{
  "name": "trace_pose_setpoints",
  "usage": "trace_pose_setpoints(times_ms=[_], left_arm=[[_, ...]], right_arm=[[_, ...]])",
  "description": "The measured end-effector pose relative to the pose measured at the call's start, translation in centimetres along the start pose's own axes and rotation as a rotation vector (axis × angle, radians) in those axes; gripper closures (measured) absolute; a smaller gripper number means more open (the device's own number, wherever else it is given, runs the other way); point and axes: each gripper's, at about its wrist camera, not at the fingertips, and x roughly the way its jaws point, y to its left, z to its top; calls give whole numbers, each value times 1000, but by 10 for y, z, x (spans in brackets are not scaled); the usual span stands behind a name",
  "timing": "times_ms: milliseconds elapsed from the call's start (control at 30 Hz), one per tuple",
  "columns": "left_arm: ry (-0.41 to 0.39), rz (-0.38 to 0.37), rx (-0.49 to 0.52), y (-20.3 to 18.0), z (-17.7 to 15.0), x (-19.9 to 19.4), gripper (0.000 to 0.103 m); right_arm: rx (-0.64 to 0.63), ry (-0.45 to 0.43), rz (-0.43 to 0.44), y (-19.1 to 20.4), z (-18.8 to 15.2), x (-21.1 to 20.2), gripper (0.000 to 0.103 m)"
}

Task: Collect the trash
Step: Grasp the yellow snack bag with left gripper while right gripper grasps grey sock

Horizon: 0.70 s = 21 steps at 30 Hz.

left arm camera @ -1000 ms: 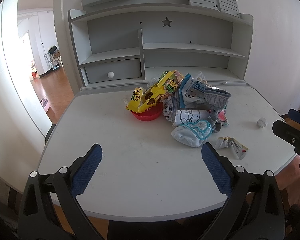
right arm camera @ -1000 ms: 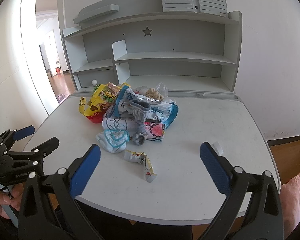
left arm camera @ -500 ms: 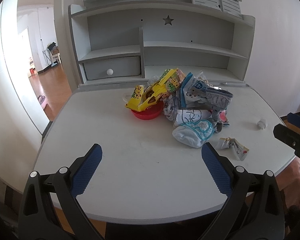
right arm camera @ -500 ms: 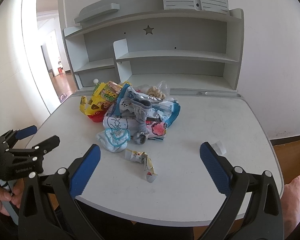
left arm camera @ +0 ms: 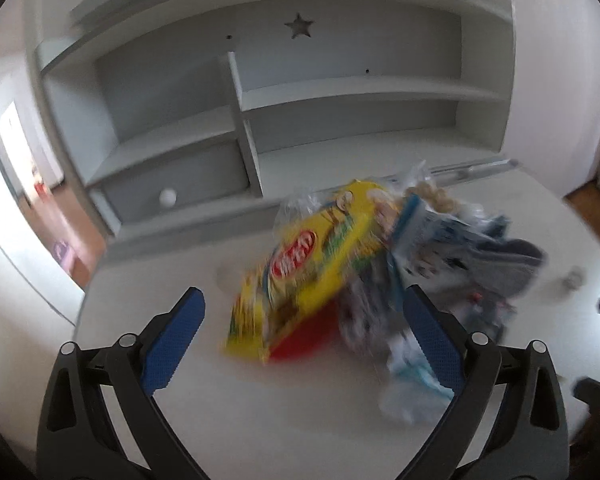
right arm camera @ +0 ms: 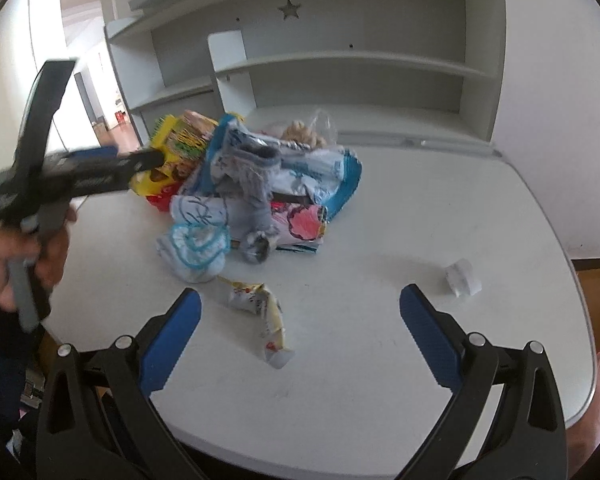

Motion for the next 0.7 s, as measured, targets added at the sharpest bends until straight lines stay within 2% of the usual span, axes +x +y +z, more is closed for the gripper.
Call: trace_pose_setpoints(times_ms=[33,67,100,167,267,400,433,500,533,567,700], left_arm=[[9,3,18,-1,4,7,13],[10,6,32,-2,6,14,31],[20,11,44,-2,8,18,41],[42,-29,49,0,9,24,87],[17,-28,26,9,10,17,98],[-16,-47,1,22,14,-4,99],[-30,-46,-7,25,15,-10,99],[-60,-43,-24,32,15,-26,99],[-70,-42,-31,34,16,-33,99],[-79,-44,-42,37,17,-40,99],[-96,-72,-44,31,22,-65,99]], right_arm=[[5,12,10,0,2,6,7],[8,21,17,0,5,11,7],[8,29,26,2,10,18,7],[0,32,31,5,19,27,8],[-6,30,29,9,39,42,15],[31,57,57,10,60,63,26],[37,62,58,11,65,68,32],[43,67,66,14,72,73,48],[44,71,81,16,75,75,77],[49,72,92,17,78,73,89],[66,-9,110,10,83,36,91]])
